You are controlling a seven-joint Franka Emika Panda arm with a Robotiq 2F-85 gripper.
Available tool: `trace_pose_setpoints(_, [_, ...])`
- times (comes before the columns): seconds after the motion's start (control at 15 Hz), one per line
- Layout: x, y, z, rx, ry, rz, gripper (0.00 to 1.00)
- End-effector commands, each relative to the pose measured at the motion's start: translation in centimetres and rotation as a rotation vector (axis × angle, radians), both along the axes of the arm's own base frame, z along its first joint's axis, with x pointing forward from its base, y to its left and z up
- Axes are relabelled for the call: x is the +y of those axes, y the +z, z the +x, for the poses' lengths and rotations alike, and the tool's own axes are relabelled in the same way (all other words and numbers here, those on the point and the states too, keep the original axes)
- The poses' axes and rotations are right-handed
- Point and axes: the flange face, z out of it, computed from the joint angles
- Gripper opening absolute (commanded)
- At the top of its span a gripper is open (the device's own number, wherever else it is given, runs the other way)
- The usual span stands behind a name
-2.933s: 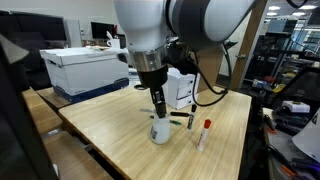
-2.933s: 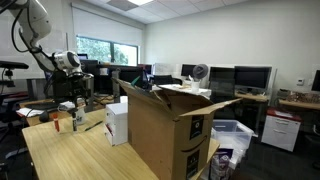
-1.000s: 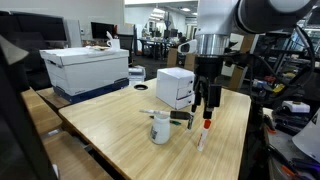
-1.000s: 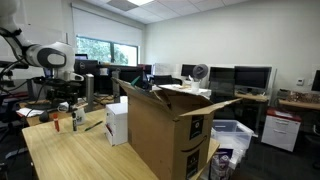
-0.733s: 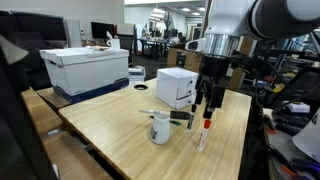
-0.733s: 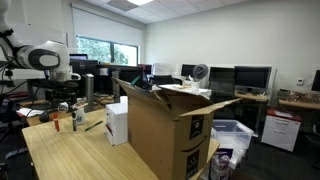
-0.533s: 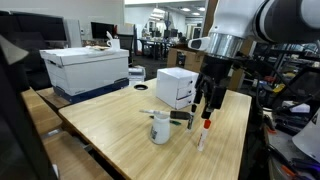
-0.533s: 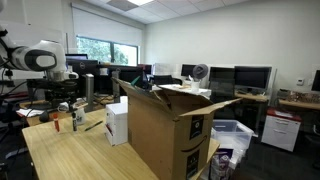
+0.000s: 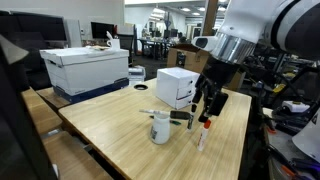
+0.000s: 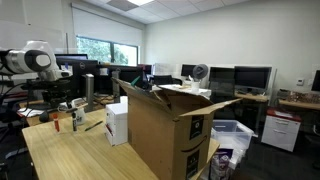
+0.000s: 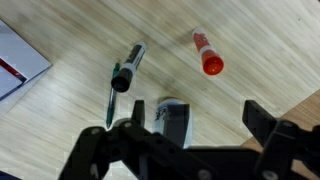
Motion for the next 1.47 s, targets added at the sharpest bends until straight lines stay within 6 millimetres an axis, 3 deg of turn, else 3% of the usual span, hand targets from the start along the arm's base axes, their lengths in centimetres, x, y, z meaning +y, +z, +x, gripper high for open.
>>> trace_pose_setpoints(0.0, [-0.1, -0.2, -0.8, -0.040, -0.041, -0.007, 1.00])
trace_pose_setpoints(0.87, [0.6, -1.5, 0.1, -0.061, -0.085, 0.030, 1.00])
trace_pose_setpoints(1.4, [0.7, -2.3, 2.0, -0.077, -0.094, 0.044, 1.00])
